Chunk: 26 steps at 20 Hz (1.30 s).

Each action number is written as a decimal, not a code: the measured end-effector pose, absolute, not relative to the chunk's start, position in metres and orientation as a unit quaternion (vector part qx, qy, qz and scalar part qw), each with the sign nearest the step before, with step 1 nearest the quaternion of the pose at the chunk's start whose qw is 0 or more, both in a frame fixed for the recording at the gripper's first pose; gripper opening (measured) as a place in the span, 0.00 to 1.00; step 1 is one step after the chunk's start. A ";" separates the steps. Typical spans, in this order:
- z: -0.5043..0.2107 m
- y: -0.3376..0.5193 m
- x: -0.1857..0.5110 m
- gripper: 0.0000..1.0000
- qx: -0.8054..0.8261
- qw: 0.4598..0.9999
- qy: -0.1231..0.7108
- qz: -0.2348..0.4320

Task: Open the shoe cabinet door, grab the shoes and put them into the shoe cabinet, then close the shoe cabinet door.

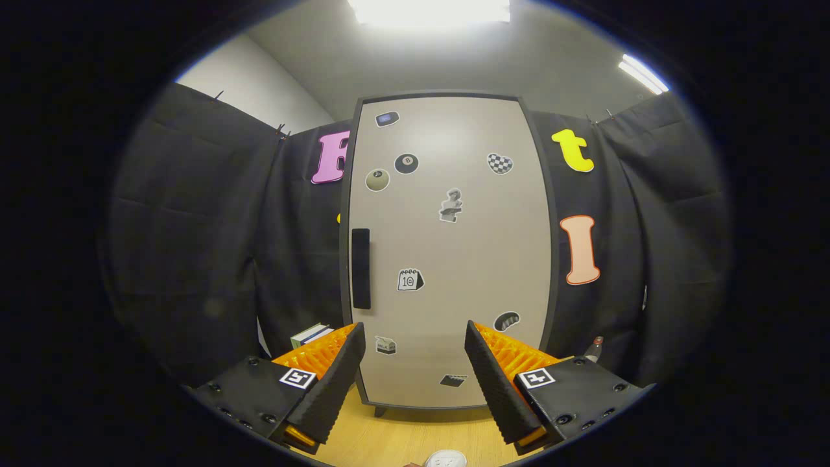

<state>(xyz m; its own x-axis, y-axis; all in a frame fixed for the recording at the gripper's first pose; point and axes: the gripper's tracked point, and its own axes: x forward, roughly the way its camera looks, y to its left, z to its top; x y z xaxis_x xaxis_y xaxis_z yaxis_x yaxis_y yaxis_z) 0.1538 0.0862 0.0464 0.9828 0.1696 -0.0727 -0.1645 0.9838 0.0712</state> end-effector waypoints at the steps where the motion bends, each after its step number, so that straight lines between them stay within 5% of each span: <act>1: 0.050 0.093 0.166 0.97 0.030 0.995 0.036 0.087; 15: 0.053 0.180 0.287 0.97 0.017 0.992 0.038 0.122; 23: 0.031 0.197 0.315 0.67 0.020 0.990 0.076 0.116; 26: 0.027 0.194 0.318 0.41 0.003 0.993 0.077 0.090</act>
<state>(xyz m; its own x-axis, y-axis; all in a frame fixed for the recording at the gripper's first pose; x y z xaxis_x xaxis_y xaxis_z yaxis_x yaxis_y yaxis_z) 0.3182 0.1944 0.0272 0.9720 0.1792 -0.1523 -0.1782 0.9838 0.0206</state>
